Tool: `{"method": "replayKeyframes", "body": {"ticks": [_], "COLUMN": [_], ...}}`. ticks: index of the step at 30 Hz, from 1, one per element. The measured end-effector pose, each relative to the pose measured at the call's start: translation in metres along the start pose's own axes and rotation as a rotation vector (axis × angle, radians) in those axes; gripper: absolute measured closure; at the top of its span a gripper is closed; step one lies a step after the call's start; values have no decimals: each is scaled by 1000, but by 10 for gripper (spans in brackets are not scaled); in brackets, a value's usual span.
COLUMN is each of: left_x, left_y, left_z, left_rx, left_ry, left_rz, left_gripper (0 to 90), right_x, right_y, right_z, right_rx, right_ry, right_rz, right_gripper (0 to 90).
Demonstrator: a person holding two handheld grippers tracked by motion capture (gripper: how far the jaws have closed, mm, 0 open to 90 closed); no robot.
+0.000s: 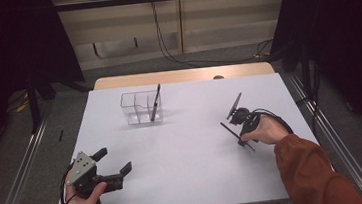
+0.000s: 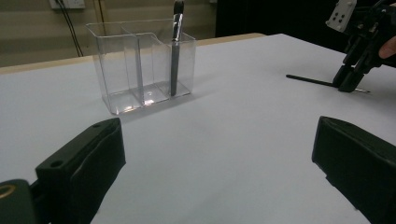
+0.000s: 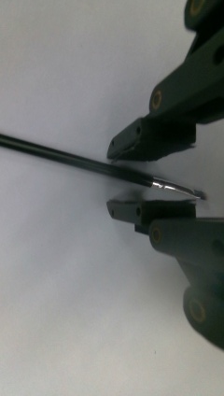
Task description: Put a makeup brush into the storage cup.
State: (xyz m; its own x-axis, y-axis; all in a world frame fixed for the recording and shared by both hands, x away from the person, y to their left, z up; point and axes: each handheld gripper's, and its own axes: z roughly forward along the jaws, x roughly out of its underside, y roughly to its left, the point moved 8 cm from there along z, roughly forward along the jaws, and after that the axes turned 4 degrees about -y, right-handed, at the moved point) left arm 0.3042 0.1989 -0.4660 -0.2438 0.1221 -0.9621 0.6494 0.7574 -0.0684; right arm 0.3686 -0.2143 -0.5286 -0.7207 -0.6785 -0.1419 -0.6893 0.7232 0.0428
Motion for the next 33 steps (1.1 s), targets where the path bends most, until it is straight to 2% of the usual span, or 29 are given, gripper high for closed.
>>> {"method": "replayKeyframes", "body": {"ticks": [4,5,6,10,17,21,22,26,27,29,30,33], "left_x": [-1,-1,-1,0,0,1,1,0,0,0,0,0], "left_y": [-1,-1,-1,0,-1,-2,-2,-2,-1,-1,-1,-1], "left_z": [0,0,0,0,1,2,2,2,2,2,2,2], "left_rx": [0,1,0,-2,3,6,9,6,6,4,4,5], "left_ry": [-7,-5,-4,-3,-2,3,4,0,-1,1,1,-2], "left_rz": [0,1,3,1,1,3,3,-3,0,-1,-1,1], "left_gripper": [26,26,26,26,26,26,25,26,26,26,26,26], "right_x": [-1,-1,-1,-1,0,1,1,1,1,1,1,2], "right_y": [0,1,0,3,3,1,2,1,2,1,0,1], "right_z": [0,-1,0,0,-1,0,0,0,-1,-1,-1,-2], "right_rx": [12,19,15,4,3,5,0,-15,-18,-23,-25,-29], "right_ry": [15,31,26,34,31,16,9,5,16,6,2,-5], "right_rz": [-9,4,-11,19,24,-19,-3,0,20,19,3,18], "right_gripper": [764,775,794,866,869,869,869,870,870,870,870,870]}}
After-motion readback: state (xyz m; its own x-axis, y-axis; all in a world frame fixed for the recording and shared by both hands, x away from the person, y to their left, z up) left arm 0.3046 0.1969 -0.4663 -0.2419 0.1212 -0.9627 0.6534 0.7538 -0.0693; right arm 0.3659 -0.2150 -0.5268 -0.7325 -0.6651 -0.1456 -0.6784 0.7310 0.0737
